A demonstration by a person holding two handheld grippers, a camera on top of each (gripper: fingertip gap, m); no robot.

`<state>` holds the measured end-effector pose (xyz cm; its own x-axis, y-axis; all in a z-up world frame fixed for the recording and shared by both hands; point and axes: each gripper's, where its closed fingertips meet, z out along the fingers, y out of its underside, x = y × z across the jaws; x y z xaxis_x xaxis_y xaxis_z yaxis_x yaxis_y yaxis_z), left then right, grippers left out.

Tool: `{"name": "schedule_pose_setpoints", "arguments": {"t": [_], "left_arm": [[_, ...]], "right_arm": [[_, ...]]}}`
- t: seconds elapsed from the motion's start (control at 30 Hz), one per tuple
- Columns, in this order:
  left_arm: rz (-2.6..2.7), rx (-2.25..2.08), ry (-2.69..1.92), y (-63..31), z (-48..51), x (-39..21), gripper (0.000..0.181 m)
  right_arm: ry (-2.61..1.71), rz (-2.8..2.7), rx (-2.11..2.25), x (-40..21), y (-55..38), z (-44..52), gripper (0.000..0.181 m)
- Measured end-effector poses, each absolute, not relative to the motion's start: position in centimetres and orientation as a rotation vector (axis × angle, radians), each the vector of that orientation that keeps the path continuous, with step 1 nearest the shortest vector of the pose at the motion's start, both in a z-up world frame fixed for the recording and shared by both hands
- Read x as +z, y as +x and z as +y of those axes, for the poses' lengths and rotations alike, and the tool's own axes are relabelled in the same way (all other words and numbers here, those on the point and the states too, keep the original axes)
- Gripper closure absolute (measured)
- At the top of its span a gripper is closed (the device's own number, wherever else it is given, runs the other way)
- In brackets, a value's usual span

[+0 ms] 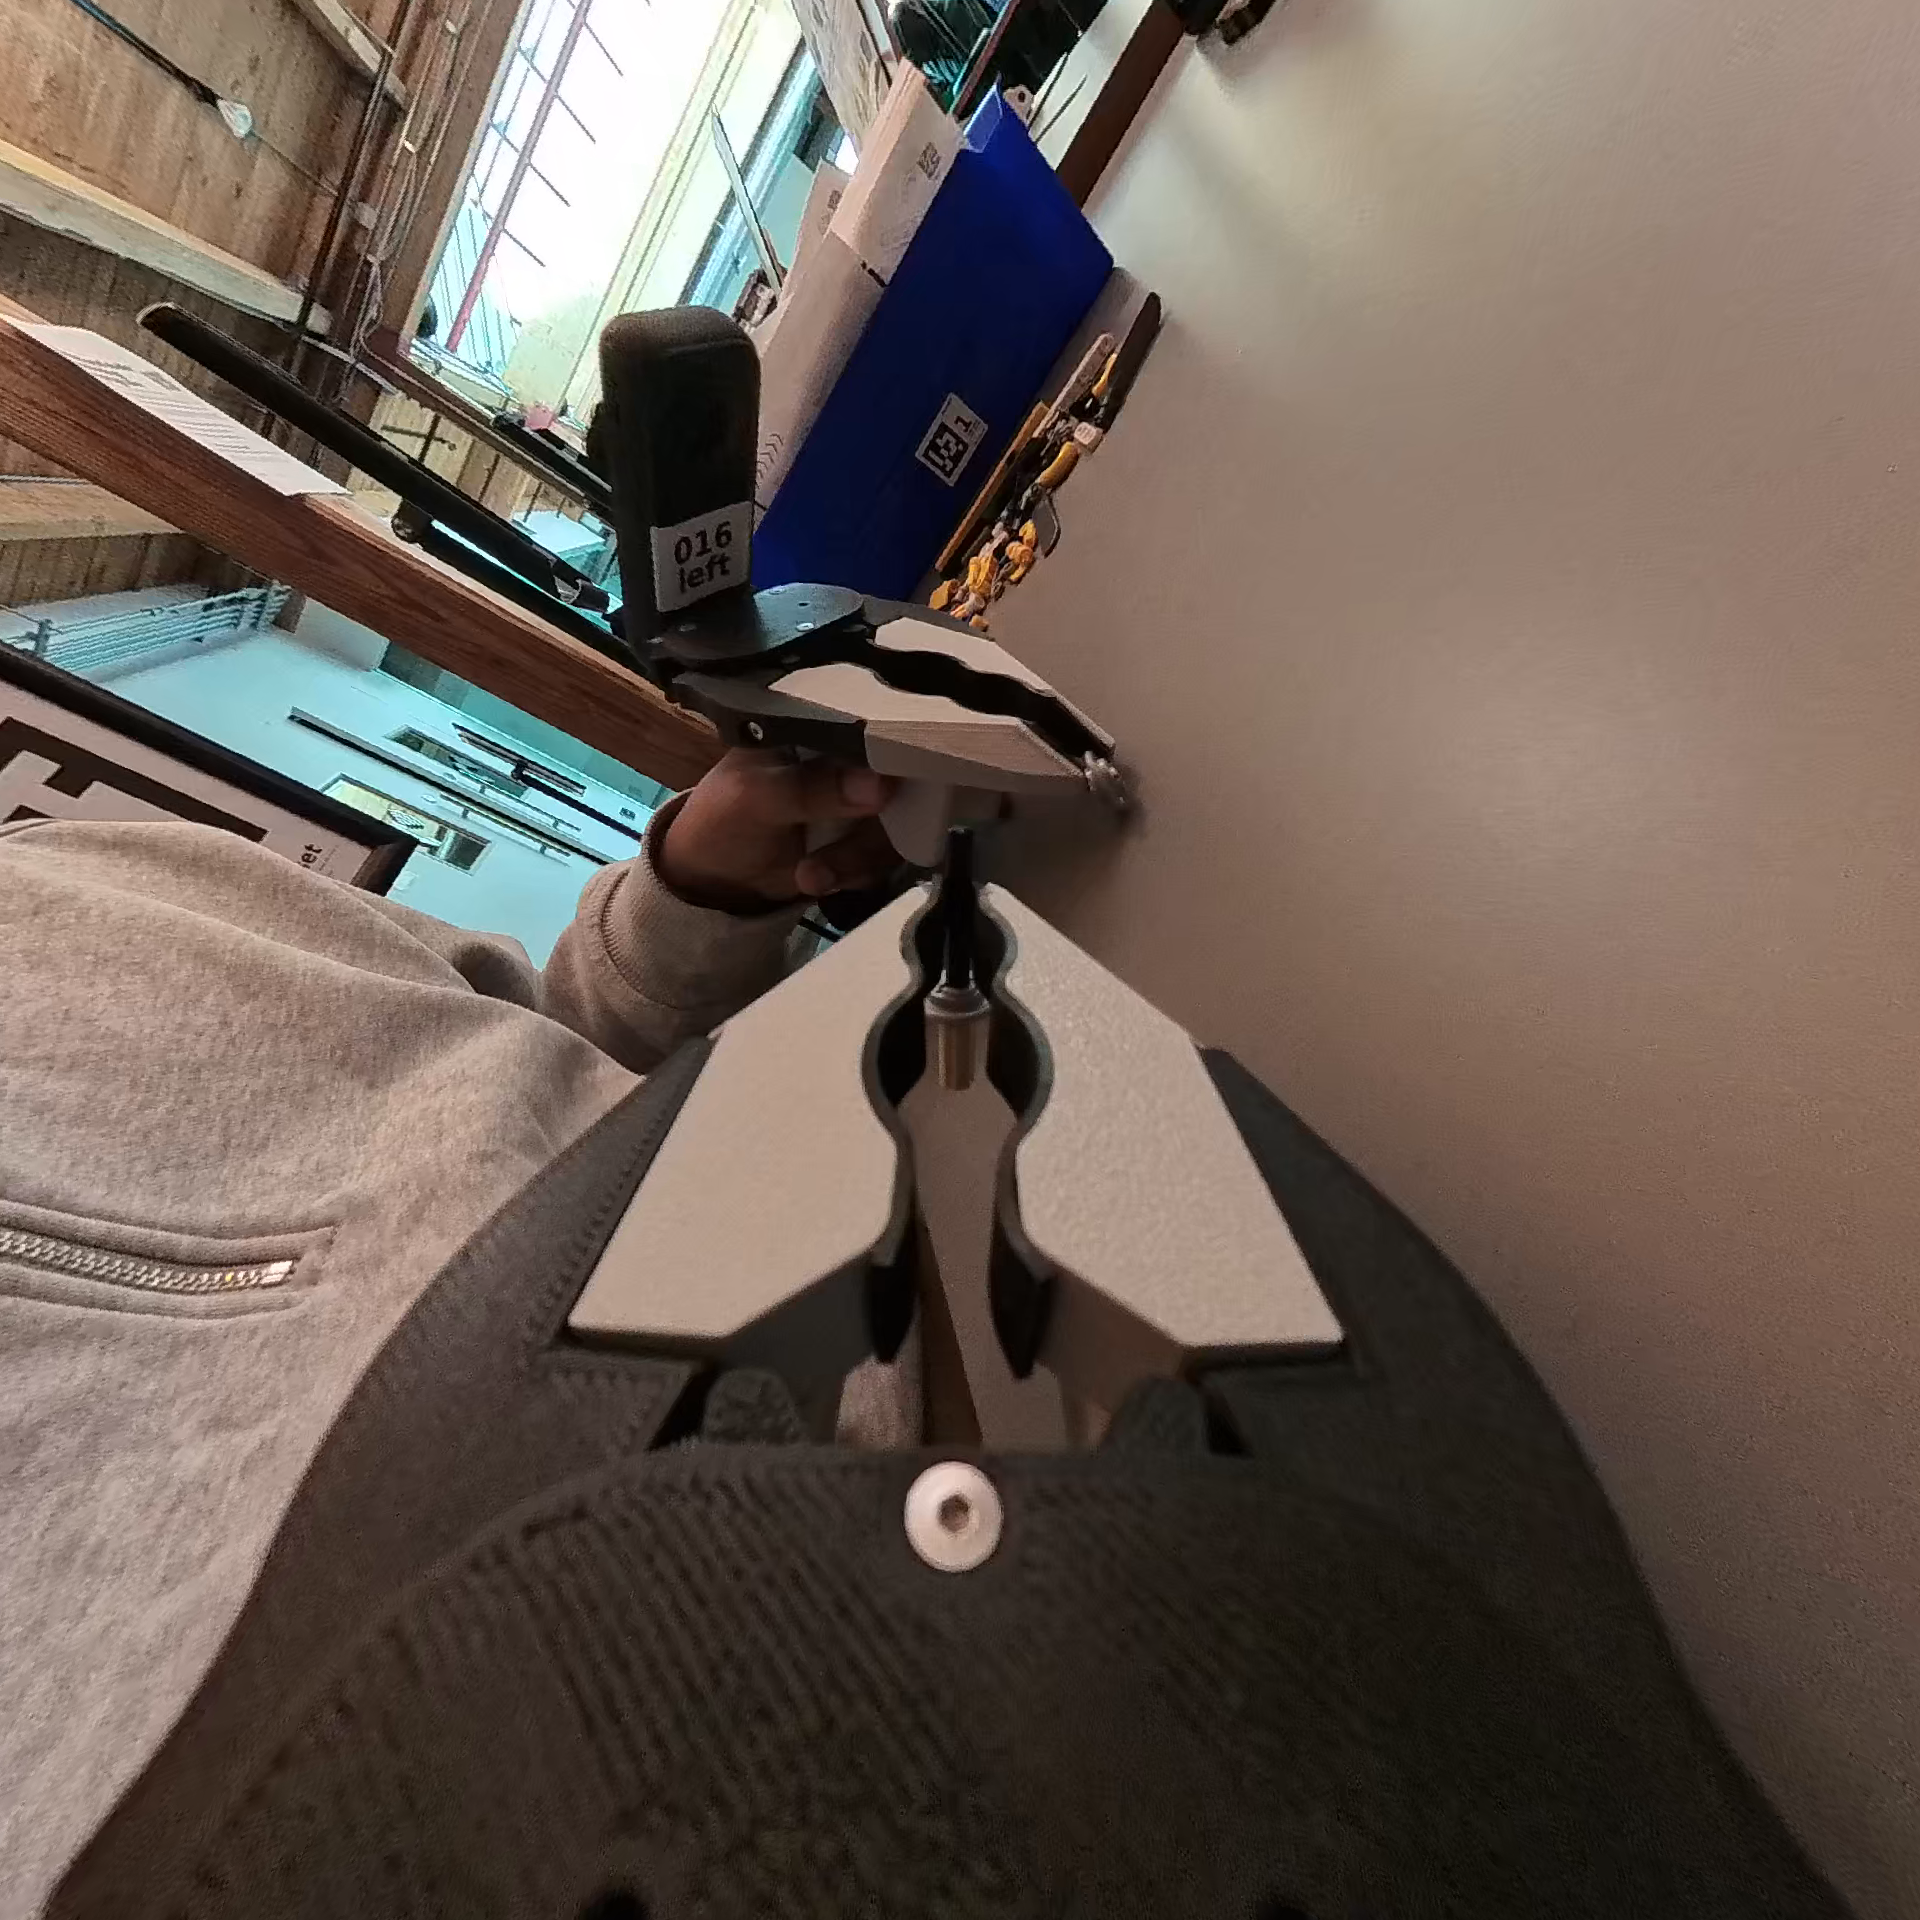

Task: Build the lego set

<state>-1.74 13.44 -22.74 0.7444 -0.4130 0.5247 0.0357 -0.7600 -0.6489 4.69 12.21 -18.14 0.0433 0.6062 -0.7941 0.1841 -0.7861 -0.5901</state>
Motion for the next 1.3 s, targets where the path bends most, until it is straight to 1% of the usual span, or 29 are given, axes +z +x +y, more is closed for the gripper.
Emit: {"name": "schedule_pose_setpoints", "arguments": {"t": [0.33, 0.5, 0.57, 0.77, 0.83, 0.93, 1.03, 1.3], "left_arm": [[0.26, -0.902, -2.259, -2.0, 14.0, -22.4, 0.178], [0.236, -0.893, -2.26, -2.2, 14.3, -22.4, 0.176], [0.232, -0.912, -2.278, -2.1, 14.3, -22.7, 0.17], [0.199, -0.902, -2.282, -2.4, 14.8, -22.8, 0.168], [0.182, -0.895, -2.277, -2.6, 15.0, -22.7, 0.169], [0.163, -0.908, -2.262, -2.8, 15.3, -22.5, 0.176], [0.151, -0.976, -2.233, -2.4, 15.6, -22.1, 0.178], [0.159, -0.961, -2.221, -1.8, 16.4, -22.0, 0.178]], "right_arm": [[-1.994, -0.8, 1.805, -18.1, 4.6, 12.1, 0.178], [-1.992, -0.8, 1.805, -18.1, 4.6, 12.1, 0.178], [-1.992, -0.801, 1.804, -18.1, 4.5, 12.1, 0.178], [-1.989, -0.792, 1.804, -18.0, 4.4, 12.1, 0.178], [-1.987, -0.793, 1.805, -18.0, 4.4, 12.1, 0.179], [-1.986, -0.794, 1.808, -18.0, 4.4, 12.0, 0.179], [-1.985, -0.794, 1.81, -18.0, 4.3, 12.0, 0.179], [-1.976, -0.779, 1.817, -17.8, 4.4, 12.1, 0.179]]}}
